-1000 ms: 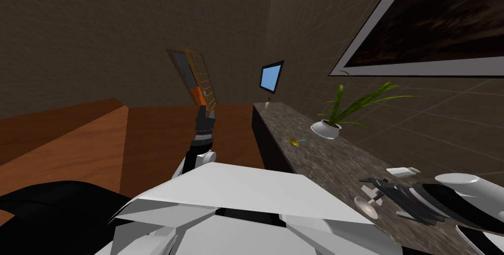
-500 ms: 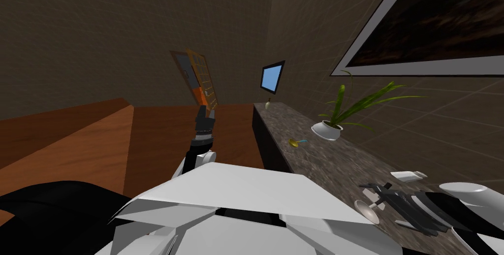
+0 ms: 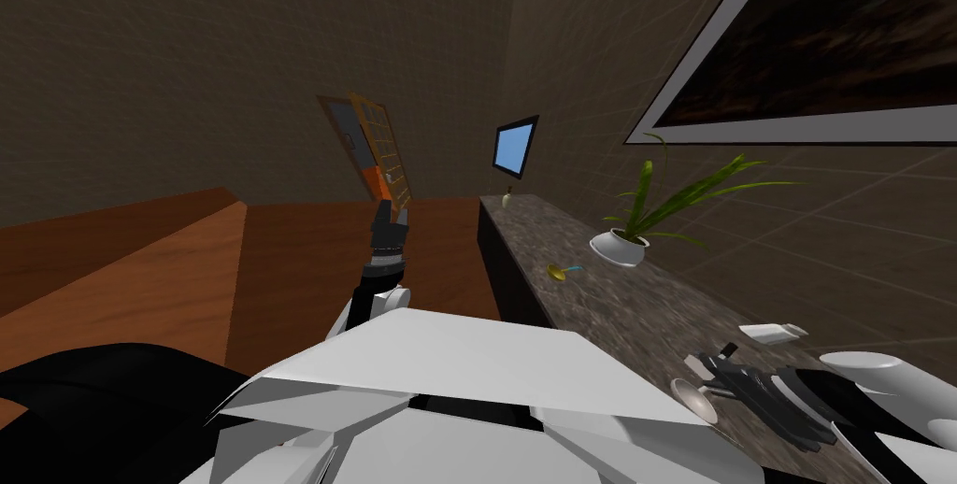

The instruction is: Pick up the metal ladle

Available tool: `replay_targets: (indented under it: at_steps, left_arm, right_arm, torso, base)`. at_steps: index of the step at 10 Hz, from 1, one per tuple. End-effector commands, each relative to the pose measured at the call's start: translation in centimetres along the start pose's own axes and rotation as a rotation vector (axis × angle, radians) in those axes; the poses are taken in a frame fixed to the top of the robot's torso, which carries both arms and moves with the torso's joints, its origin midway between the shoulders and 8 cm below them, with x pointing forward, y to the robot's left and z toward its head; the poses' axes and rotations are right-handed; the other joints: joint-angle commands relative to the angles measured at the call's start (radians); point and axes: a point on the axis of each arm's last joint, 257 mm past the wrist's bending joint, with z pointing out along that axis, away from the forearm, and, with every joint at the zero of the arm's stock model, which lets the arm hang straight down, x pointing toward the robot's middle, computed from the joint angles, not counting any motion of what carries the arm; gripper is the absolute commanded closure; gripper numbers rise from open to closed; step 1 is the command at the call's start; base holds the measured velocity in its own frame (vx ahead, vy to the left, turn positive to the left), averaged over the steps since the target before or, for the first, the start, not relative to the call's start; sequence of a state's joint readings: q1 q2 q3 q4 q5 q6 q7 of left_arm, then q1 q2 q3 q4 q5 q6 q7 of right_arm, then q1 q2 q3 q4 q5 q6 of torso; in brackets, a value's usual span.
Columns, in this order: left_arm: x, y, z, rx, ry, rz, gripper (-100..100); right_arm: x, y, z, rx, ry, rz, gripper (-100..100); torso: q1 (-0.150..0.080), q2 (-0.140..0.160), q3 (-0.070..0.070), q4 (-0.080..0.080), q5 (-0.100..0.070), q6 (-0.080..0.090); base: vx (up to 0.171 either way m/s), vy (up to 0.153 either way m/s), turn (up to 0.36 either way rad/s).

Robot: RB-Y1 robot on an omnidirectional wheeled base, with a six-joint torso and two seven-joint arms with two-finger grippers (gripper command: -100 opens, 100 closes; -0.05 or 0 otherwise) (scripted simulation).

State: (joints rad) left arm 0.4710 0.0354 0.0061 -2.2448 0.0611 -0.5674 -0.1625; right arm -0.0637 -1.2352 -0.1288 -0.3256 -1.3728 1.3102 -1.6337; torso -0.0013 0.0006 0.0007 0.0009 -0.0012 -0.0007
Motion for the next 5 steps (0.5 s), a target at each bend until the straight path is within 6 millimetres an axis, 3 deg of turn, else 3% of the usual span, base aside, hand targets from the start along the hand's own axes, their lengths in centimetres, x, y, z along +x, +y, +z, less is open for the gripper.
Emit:
replay_targets:
  at_steps: [1, 3, 4, 5]
  left_arm:
    - [0.00, 0.00, 0.00, 0.000, 0.000, 0.000, 0]
    - [0.00, 0.00, 0.00, 0.000, 0.000, 0.000, 0]
    - [0.00, 0.00, 0.00, 0.000, 0.000, 0.000, 0]
    - [0.00, 0.00, 0.00, 0.000, 0.000, 0.000, 0]
  right_arm:
    - [0.00, 0.00, 0.00, 0.000, 0.000, 0.000, 100]
    - [0.06, 0.02, -0.04, 0.001, 0.002, 0.007, 100]
    - [0.05, 0.02, -0.03, 0.001, 0.002, 0.006, 0]
    - [-0.09, -0.27, 0.35, 0.004, 0.002, -0.007, 100]
  torso:
    - [0.000, 0.000, 0.000, 0.000, 0.000, 0.000]
    - [0.000, -0.001, -0.001, -0.001, -0.001, -0.002]
    - [0.000, -0.001, -0.001, -0.001, 0.000, -0.002]
    - [0.000, -0.001, -0.001, -0.001, 0.000, -0.002]
  base:
    - [0.000, 0.000, -0.024]
    - [0.000, 0.000, 0.000]
    - [0.000, 0.000, 0.000]
    - [0.000, -0.003, 0.032]
